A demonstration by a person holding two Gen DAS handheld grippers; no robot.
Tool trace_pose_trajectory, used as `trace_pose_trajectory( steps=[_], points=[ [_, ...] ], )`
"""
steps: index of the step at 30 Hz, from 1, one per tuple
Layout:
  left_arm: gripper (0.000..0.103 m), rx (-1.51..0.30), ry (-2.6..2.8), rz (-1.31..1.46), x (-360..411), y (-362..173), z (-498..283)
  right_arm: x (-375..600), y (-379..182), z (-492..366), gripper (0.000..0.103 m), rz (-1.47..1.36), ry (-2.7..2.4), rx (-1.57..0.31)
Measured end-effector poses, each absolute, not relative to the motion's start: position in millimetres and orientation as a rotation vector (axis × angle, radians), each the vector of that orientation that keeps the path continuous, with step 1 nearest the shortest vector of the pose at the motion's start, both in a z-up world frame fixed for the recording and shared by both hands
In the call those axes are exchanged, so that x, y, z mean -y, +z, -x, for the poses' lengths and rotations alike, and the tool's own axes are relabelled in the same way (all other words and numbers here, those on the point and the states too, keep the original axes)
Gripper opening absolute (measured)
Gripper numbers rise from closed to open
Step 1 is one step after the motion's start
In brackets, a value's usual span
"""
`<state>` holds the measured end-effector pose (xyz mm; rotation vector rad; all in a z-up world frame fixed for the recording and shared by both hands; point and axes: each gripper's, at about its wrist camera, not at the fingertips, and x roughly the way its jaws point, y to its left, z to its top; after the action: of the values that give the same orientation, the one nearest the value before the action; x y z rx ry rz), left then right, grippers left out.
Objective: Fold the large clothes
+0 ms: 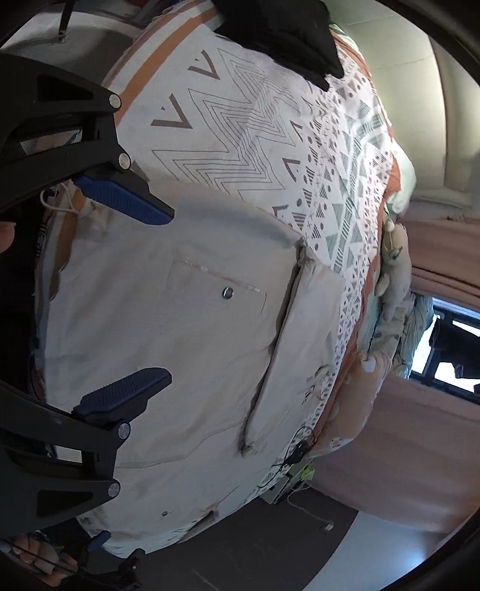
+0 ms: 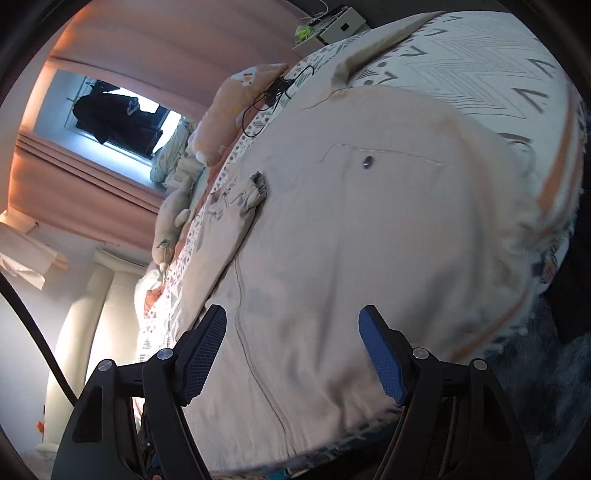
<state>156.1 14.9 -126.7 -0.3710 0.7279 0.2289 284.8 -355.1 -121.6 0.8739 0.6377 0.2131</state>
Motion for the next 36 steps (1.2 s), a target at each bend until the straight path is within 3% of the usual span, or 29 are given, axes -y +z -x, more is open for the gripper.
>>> trace_pose_trajectory(
  steps=[9, 11, 13, 25, 36],
  points=[
    [0.081, -0.728, 0.044, 0.326, 56.0, -96.9, -126.6, 415.3, -133.2, -205.9, 0.073, -0.869, 0.122, -0.574],
    [0.096, -0.708, -0.016, 0.327, 68.7, -86.8, -125.0, 428.3, -133.4, -192.1, 0.073, -0.86, 0.099, -0.563],
    [0.102, -0.674, -0.043, 0.315, 81.1, -76.8, -122.1, 441.2, -132.6, -180.1, 0.073, -0.856, 0.073, -0.545],
    [0.102, -0.632, -0.16, 0.272, 135.5, -35.3, -151.8, 476.0, -116.6, -143.9, 0.073, -0.874, 0.014, -0.479],
    [0.103, -0.587, -0.229, 0.221, 173.6, -20.6, -203.3, 504.1, -94.6, -192.0, 0.073, -0.839, -0.01, -0.476]
  ],
)
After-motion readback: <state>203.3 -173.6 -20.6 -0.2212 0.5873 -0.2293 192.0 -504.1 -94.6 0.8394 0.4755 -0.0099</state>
